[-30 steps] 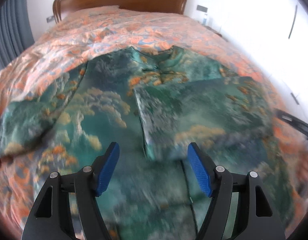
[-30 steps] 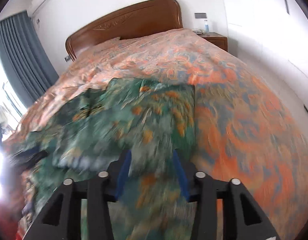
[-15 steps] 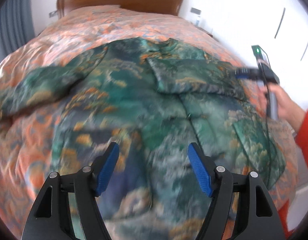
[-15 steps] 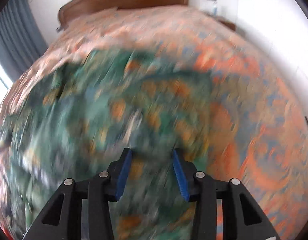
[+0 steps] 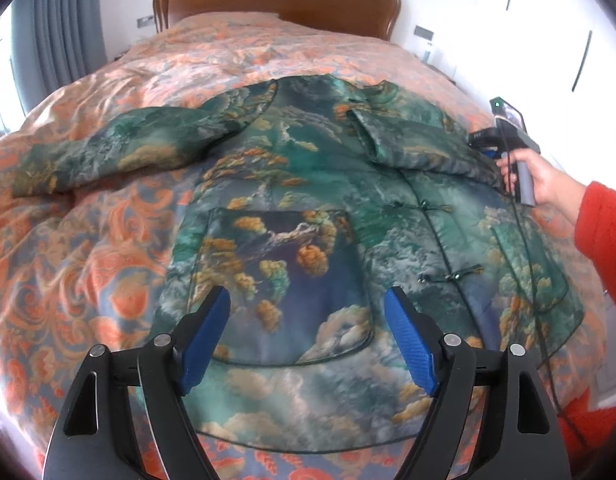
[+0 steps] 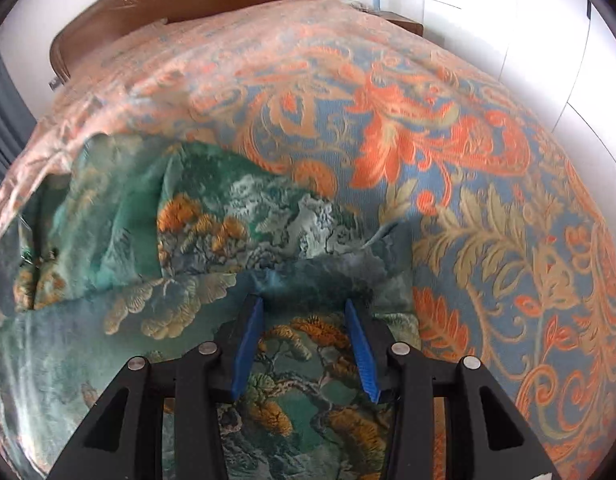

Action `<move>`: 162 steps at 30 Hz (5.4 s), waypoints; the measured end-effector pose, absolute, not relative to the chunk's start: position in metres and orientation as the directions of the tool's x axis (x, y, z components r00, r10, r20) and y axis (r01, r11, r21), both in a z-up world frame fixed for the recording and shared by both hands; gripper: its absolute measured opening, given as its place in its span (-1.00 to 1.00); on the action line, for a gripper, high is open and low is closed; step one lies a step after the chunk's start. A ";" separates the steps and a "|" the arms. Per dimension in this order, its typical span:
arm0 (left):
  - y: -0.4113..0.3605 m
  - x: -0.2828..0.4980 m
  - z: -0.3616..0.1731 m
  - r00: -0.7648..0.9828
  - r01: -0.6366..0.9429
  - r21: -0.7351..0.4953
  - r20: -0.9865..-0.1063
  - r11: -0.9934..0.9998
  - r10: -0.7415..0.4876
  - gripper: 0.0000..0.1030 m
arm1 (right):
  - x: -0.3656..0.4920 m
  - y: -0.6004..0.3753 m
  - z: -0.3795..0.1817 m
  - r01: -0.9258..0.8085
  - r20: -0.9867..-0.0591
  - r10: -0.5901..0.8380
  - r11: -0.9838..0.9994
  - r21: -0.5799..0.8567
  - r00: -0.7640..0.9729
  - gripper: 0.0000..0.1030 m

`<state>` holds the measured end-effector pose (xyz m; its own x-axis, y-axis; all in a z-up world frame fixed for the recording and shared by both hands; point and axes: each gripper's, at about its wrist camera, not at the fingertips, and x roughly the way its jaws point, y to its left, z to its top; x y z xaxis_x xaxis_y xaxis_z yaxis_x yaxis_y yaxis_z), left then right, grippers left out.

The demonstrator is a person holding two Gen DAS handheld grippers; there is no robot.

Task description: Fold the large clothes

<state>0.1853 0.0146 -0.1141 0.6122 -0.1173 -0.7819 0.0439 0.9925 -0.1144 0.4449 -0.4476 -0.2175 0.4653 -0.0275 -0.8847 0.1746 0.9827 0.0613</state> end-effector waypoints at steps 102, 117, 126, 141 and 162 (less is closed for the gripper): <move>0.078 0.092 -0.126 0.648 -0.073 0.104 -0.751 0.992 0.127 0.49 | 0.251 -0.246 -0.188 0.034 -0.716 0.536 0.790 0.612 0.447 -0.18; 0.079 0.104 -0.130 0.608 -0.067 0.080 -0.787 0.995 0.105 0.49 | 0.299 -0.228 -0.179 -0.055 -0.785 0.218 0.972 0.229 0.579 -0.49; 0.095 0.182 -0.099 0.657 0.012 -0.044 -0.753 0.999 -0.041 0.83 | 0.254 -0.241 -0.150 -0.079 -0.718 0.134 0.991 0.110 0.683 0.03; 0.072 0.361 -0.188 0.528 0.046 -0.049 -0.847 0.998 -0.066 0.36 | 0.059 -0.275 -0.147 -0.153 -0.674 0.291 0.954 0.258 0.679 0.22; 0.090 0.459 -0.184 0.482 -0.086 -0.089 -0.875 0.992 -0.036 0.80 | 0.038 -0.300 -0.154 -0.102 -0.647 0.303 0.939 0.329 0.700 0.22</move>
<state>0.4588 0.0896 -0.1843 0.4820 -0.0363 -0.8754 -0.0861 0.9923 -0.0885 0.0382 -0.3000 -0.1537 0.6999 0.3032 -0.6467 -0.1024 0.9387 0.3292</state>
